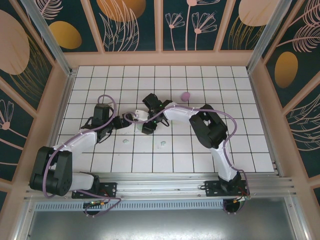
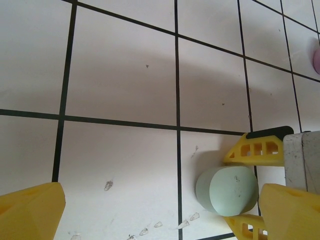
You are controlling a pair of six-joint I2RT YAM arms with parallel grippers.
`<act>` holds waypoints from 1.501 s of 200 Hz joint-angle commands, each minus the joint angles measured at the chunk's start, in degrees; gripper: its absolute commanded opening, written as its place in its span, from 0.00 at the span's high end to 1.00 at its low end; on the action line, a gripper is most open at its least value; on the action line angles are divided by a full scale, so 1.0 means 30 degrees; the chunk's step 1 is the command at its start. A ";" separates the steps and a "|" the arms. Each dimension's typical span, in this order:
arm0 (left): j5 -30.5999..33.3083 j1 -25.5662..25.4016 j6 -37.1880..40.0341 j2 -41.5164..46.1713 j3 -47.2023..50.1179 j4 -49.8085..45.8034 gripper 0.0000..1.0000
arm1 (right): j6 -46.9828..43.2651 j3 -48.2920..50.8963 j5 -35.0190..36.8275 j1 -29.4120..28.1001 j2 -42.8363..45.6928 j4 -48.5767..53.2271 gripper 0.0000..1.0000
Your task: Insert the wireless bluetooth earbuds into the charging case
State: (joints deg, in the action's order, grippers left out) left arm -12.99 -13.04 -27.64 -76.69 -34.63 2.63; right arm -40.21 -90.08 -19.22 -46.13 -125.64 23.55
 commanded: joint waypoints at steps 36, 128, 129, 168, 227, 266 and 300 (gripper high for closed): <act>-0.0093 -0.0007 0.0685 0.0220 -0.0387 -0.0351 0.02 | -0.0340 -0.1114 -0.0801 -0.0297 -0.1156 0.1146 0.51; -0.0852 -0.0001 0.2678 0.1936 0.0313 0.0264 0.02 | 0.0819 0.0148 -0.2426 0.0430 0.0477 0.0457 0.70; -0.0853 -0.0010 0.2694 0.1957 0.0318 0.0264 0.02 | 0.0826 0.0176 -0.2447 0.0447 0.0511 0.0449 0.70; -0.1846 0.0009 0.3408 0.2828 0.0562 0.0968 0.06 | 0.1314 0.1284 -0.3685 0.1373 0.2740 0.0901 0.73; -0.6137 -0.0005 0.4517 0.4365 0.0615 0.3403 0.13 | 0.1361 0.2517 -0.5261 0.3153 0.6796 0.3191 0.74; -1.0380 -0.0079 0.4275 0.5765 0.1554 0.8047 0.16 | 0.0981 0.2215 -0.5659 0.3518 0.8995 0.5747 0.75; -1.1639 -0.1027 0.5873 0.7289 0.1899 0.9482 0.12 | 0.1113 0.1125 -0.5739 0.3313 1.0280 0.7892 0.75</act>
State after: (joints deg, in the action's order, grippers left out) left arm -41.15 -14.06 -15.11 -57.36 -28.84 24.29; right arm -36.29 -83.90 -34.20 -35.53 -98.06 39.75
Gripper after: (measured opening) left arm 0.874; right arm 0.394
